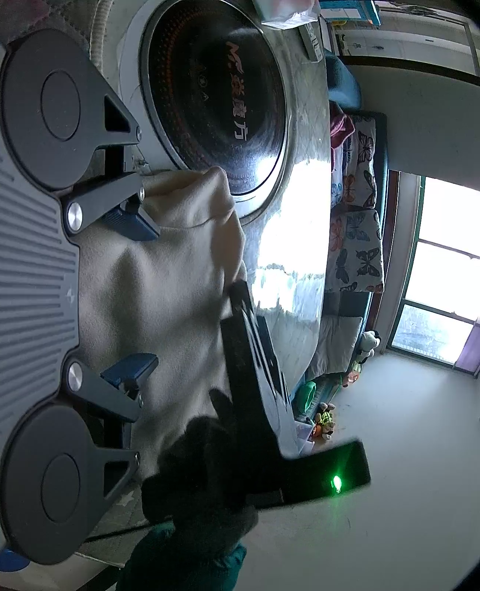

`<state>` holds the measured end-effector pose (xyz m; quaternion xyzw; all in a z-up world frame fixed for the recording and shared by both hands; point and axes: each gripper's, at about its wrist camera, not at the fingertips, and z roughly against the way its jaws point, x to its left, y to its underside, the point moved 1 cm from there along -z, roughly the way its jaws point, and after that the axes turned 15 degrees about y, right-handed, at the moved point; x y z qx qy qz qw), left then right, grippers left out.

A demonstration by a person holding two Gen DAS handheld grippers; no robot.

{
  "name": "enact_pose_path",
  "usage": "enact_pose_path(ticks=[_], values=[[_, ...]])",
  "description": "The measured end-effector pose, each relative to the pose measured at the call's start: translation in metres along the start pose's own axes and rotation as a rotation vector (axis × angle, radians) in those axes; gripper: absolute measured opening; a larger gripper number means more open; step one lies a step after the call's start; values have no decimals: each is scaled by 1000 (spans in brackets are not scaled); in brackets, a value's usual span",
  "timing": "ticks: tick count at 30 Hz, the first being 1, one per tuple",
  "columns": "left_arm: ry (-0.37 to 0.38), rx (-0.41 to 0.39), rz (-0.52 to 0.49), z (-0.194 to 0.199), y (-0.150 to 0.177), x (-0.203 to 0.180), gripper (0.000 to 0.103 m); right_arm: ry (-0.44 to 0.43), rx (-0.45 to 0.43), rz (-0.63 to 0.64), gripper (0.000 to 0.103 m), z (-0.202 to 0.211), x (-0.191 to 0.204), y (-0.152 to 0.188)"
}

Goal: Fold clothes

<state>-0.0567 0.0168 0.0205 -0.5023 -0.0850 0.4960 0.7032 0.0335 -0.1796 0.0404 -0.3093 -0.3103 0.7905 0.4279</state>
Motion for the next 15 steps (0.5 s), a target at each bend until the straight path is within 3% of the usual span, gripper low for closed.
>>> enact_pose_path(ticks=[6, 10, 15], values=[[-7, -12, 4, 9, -2, 1, 71, 3, -18, -2, 56, 0, 2, -7], [-26, -31, 15, 16, -5, 5, 71, -29, -40, 19, 63, 11, 7, -8], [-60, -25, 41, 17, -5, 11, 71, -29, -8, 44, 66, 1, 17, -5]])
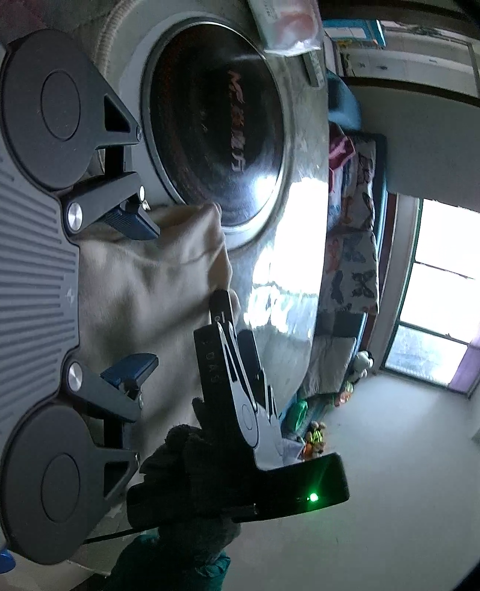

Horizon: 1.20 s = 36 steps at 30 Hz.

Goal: Fold clothes

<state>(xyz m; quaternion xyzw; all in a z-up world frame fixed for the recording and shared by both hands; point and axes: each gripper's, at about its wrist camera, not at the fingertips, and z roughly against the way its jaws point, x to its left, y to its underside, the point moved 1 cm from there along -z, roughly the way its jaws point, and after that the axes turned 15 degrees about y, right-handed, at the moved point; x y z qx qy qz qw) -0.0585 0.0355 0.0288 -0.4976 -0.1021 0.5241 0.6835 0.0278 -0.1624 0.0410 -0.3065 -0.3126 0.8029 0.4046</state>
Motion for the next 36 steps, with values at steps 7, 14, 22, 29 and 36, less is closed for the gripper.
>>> enact_pose_path(ticks=[7, 14, 22, 29, 36], values=[[-54, -12, 48, 9, 3, 14, 69, 1, -50, 7, 66, 27, -1, 0], [-149, -28, 85, 9, 3, 23, 68, -31, -85, 50, 66, 67, 12, 11], [-209, -55, 119, 24, 4, 33, 62, -130, -116, 211, 62, 102, 59, 32], [-194, -108, 196, 45, -3, 44, 48, -207, -146, 339, 57, 111, 105, 38], [-105, -137, 261, 53, -8, 45, 51, -183, -149, 438, 45, 101, 133, 44]])
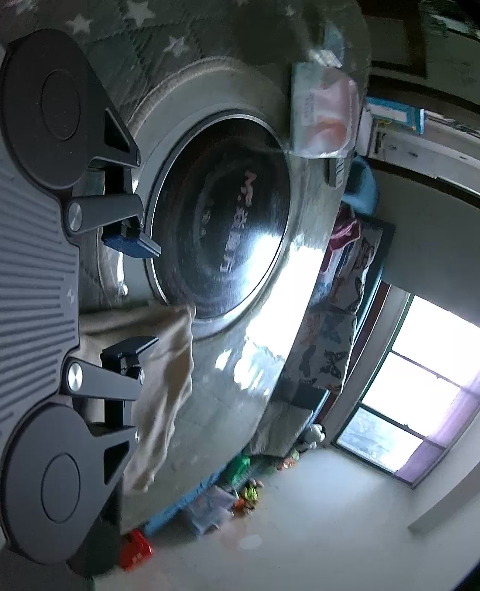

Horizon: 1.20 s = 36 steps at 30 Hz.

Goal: Fold clothes

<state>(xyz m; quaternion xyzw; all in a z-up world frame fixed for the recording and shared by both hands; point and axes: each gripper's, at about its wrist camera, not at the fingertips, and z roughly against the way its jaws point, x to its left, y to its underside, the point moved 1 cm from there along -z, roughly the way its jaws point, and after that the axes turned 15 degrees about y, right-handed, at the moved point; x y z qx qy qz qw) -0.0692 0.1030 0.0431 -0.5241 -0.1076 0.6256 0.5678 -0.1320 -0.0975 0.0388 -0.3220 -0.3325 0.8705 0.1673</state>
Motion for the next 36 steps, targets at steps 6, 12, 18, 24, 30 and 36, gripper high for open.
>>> enact_pose_path(ticks=[6, 12, 18, 24, 30, 36], values=[[57, 12, 77, -9, -2, 0, 56, 22, 20, -11, 14, -4, 1, 0], [82, 9, 188, -17, -5, 0, 66, -40, 18, -205, 6, 0, -27, -2], [106, 11, 349, -31, -7, 5, 69, -91, -4, -364, 5, 11, -60, 1], [135, 46, 463, -52, -5, 6, 71, -111, -39, -435, 5, 23, -82, 10], [163, 60, 543, -70, 0, 12, 58, -136, -56, -448, 5, 29, -85, 19], [157, 68, 574, -75, 7, 22, 22, -145, -53, -423, 7, 33, -73, 24]])
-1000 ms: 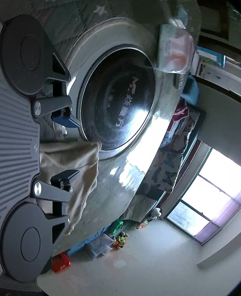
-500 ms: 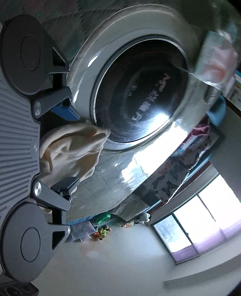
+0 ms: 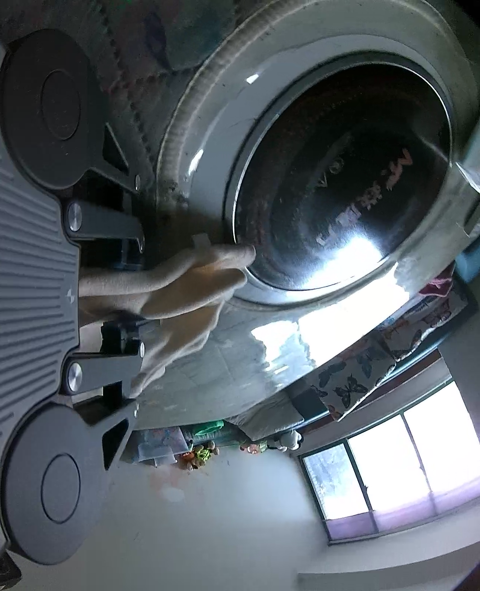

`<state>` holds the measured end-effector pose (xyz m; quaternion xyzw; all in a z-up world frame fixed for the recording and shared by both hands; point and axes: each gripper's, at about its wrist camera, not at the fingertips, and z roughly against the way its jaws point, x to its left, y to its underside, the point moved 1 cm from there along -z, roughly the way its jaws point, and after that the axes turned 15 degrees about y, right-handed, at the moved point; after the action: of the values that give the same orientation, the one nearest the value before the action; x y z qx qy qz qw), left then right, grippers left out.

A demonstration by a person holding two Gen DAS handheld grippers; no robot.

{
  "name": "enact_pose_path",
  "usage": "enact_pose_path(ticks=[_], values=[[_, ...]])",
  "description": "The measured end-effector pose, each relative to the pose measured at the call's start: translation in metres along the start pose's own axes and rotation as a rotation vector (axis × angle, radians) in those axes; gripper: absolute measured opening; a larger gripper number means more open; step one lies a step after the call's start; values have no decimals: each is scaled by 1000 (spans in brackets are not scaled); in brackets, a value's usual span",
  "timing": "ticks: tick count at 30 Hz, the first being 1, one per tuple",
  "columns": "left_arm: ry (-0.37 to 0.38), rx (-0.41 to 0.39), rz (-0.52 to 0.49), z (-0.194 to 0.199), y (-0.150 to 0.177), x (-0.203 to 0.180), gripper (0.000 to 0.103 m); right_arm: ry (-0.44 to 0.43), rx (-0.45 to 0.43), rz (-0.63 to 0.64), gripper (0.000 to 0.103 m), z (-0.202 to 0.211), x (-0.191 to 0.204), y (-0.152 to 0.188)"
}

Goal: Fold clothes

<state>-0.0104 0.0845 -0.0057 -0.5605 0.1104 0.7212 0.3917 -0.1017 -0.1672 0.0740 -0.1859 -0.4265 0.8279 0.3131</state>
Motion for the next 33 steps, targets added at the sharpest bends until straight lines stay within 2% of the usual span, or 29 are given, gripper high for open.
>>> enact_pose_path(ticks=[5, 8, 12, 16, 21, 28, 30, 31, 32, 33], values=[[-3, -1, -16, 2, 2, 2, 18, 49, -5, -39, 13, 16, -7, 10], [-16, 1, -56, 0, 4, -3, 18, 152, 1, -106, 20, 30, -30, 22], [-30, 0, -83, -1, 7, -7, 18, 319, 23, -212, 22, 45, -73, 41], [-42, 1, -108, -1, 10, -11, 18, 462, 48, -302, 35, 53, -115, 62], [-59, 1, -133, -2, 13, -16, 18, 513, 68, -426, 45, 44, -154, 83], [-91, 6, -201, -6, 17, -25, 18, 466, 69, -530, 43, 34, -166, 97], [-100, 8, -221, -7, 19, -28, 18, 451, 66, -545, 30, 36, -165, 97], [-105, 9, -232, -8, 19, -29, 18, 436, 61, -556, 19, 36, -165, 97], [-110, 9, -246, -8, 20, -31, 18, 422, 56, -567, 14, 37, -165, 97], [-113, 9, -259, -8, 21, -34, 18, 422, 47, -567, 13, 40, -164, 96]])
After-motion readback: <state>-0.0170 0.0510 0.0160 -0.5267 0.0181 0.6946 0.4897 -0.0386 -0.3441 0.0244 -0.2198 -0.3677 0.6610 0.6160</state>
